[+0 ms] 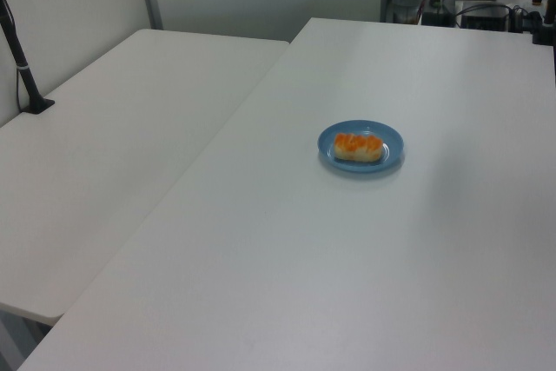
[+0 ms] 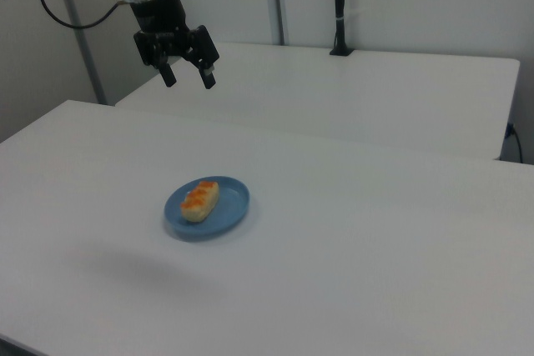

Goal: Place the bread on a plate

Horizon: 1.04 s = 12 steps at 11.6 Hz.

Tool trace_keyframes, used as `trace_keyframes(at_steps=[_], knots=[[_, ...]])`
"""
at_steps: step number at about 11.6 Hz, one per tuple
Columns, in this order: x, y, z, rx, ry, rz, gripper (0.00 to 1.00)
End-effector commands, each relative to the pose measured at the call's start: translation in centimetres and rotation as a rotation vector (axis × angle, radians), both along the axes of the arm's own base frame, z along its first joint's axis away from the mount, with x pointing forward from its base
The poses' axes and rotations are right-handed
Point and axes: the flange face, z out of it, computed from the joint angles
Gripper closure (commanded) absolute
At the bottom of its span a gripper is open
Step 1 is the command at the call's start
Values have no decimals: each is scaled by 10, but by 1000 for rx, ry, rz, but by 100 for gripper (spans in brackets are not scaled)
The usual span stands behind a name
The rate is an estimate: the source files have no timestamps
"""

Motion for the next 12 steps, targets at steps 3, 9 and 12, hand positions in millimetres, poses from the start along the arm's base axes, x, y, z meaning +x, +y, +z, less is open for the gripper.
trace_keyframes(at_steps=[3,9,12], knots=[[4,22,-10,76,-69,-177,0],[11,34,-17,92,-83,-174,0],[12,36,-18,109,-87,-195,0]])
